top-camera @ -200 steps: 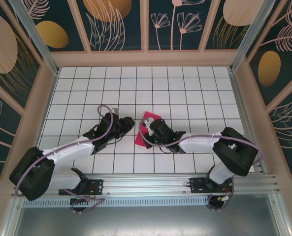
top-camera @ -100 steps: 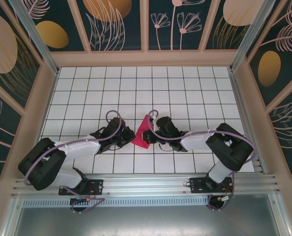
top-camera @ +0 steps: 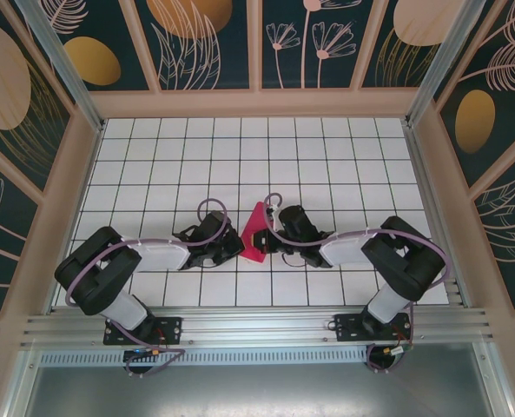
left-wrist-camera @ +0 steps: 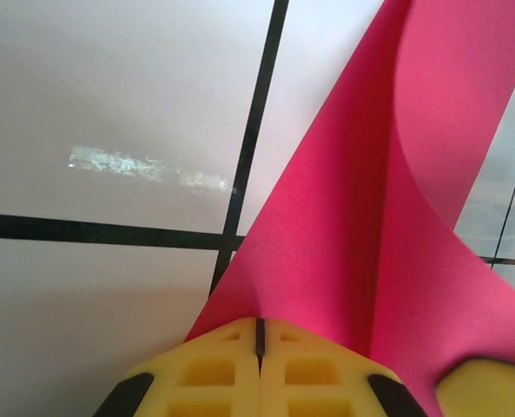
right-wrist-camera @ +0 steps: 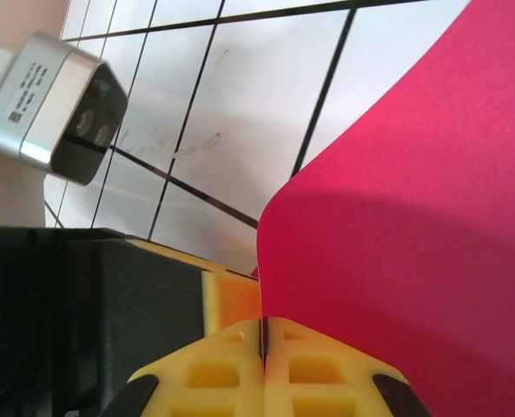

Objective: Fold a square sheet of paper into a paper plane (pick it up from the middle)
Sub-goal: Fold the triangle a second time at the center of the table.

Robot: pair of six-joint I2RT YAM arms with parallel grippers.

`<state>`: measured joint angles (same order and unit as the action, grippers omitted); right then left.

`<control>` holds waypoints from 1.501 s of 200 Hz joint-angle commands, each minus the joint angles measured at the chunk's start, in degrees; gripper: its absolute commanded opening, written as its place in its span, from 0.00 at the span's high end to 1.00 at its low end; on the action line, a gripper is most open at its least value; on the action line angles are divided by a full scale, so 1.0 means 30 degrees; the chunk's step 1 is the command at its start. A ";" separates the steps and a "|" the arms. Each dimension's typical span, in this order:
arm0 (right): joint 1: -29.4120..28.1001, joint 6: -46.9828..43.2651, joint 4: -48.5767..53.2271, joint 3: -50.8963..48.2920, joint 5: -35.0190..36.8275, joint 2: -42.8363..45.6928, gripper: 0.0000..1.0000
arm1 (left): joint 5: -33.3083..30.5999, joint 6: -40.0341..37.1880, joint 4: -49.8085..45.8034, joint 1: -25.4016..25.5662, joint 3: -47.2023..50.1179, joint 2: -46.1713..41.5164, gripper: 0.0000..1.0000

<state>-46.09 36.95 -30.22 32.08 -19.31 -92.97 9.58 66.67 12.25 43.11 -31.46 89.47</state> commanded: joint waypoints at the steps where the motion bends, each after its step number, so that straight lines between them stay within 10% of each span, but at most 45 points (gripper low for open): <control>1: 0.0540 -0.0283 0.0444 -0.0283 -0.0892 -0.0056 0.98 | -0.0684 -0.0764 -0.0742 0.0123 0.0154 0.0632 0.93; 300: 0.2619 -0.3674 0.3454 0.0661 -0.1440 -0.0891 0.94 | -0.1319 -0.2068 -0.2527 0.0252 -0.0762 0.1262 0.90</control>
<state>-38.09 27.70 -22.00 33.61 -25.19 -96.38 8.19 61.69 11.20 43.68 -34.02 91.57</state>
